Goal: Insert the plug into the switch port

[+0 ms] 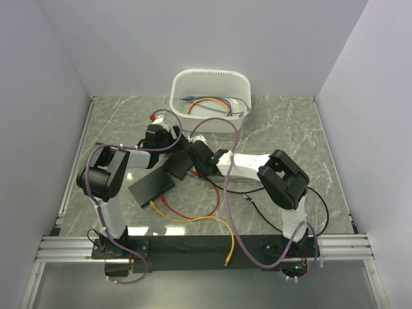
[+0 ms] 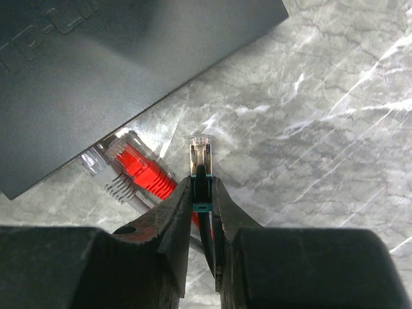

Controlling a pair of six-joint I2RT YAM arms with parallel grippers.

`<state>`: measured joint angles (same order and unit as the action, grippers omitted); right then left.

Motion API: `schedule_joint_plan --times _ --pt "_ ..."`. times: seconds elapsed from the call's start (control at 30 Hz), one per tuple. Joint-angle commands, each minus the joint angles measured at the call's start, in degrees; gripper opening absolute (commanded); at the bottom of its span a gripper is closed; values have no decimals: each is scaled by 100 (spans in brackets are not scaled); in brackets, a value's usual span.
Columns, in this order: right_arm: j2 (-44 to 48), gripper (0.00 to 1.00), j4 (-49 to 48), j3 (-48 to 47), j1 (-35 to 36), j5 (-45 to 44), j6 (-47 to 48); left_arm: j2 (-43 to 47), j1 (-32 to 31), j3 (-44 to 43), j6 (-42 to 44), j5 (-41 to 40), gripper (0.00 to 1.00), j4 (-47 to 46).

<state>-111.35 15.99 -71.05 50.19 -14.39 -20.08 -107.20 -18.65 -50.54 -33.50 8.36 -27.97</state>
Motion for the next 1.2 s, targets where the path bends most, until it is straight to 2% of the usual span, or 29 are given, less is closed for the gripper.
schedule_joint_plan --times 0.0,0.2,0.3,0.9,1.17 --pt "-194 0 458 -243 34 -134 135 190 11 211 71 104 84 2" --pt "-203 0 510 -480 43 -134 206 305 11 458 45 148 65 -156" --pt "-220 0 537 -620 43 -134 232 305 2 493 62 201 60 -183" --pt "-475 0 414 -1069 -1 -11 426 234 -6 502 159 395 57 -324" --pt "-520 0 291 -990 -133 68 408 190 -7 484 168 412 54 -341"
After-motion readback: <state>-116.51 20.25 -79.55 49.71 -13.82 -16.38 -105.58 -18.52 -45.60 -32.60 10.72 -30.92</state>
